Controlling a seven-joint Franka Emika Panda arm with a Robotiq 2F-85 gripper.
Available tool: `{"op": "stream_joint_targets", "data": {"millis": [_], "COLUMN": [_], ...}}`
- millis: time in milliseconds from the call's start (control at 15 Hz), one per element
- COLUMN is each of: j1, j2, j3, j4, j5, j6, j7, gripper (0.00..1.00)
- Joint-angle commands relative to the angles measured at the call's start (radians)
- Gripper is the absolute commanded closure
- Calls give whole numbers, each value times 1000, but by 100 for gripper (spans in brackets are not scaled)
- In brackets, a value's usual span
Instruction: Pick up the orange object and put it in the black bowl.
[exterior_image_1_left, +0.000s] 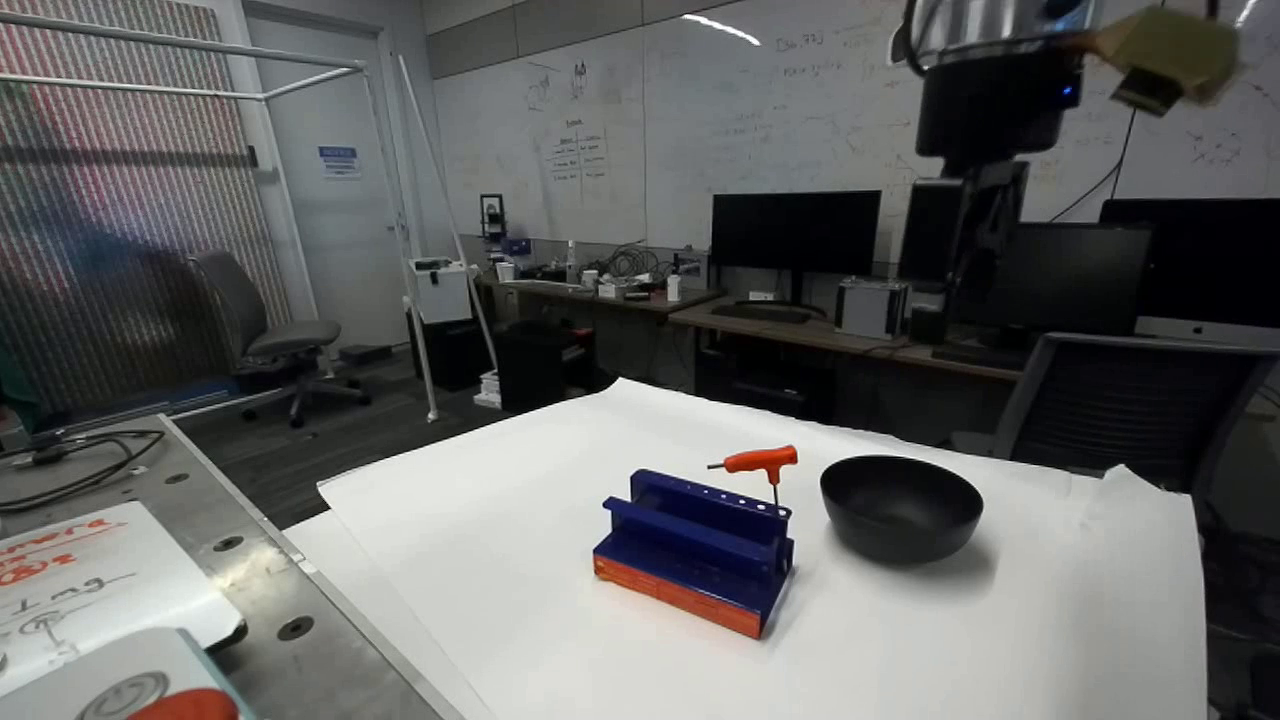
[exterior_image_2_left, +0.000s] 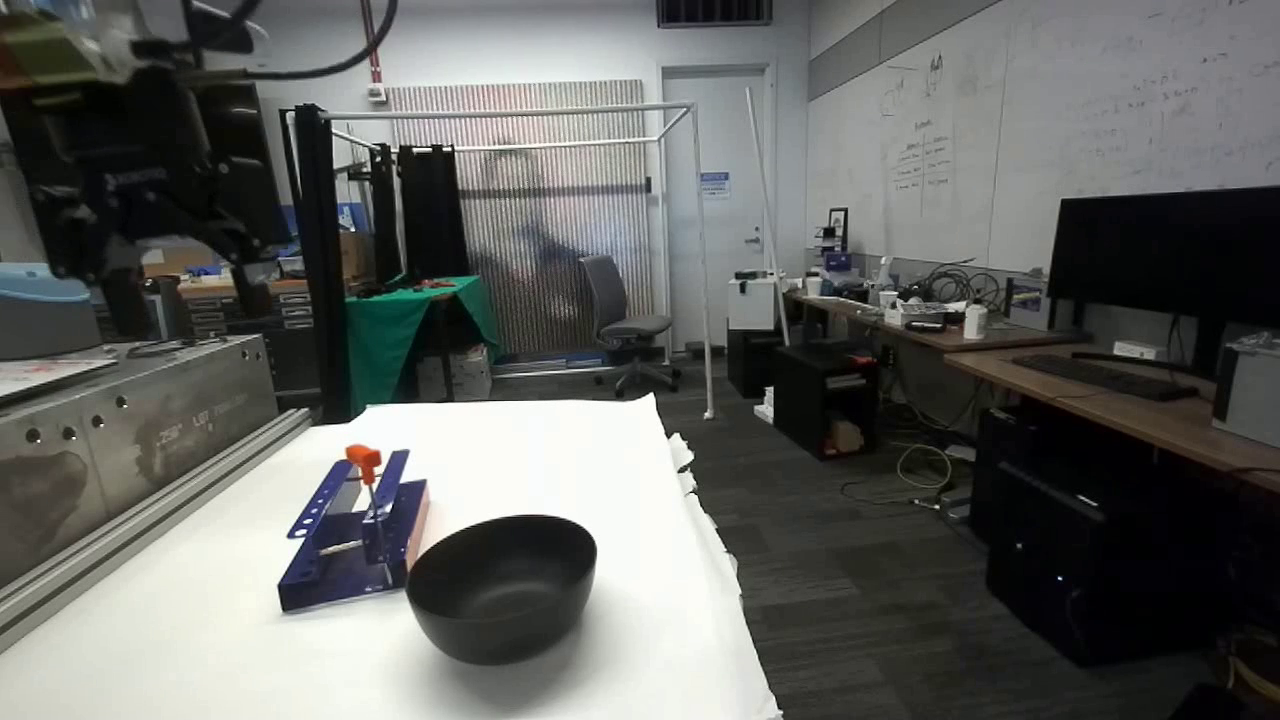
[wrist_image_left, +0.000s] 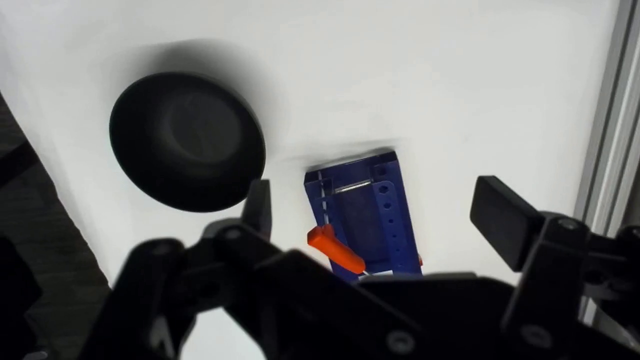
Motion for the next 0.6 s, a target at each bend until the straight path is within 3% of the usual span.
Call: {"op": "stream_joint_targets", "data": {"millis": [0, 267, 533], "j1": [-7, 10, 7], "j2": [248, 489, 659], "j3": [-2, -51, -83], "j4": [157, 337, 520], "j5": [-116, -156, -94], "j6": [68, 76, -51], "j7": [4, -59, -207], "gripper": [0, 0, 0]}}
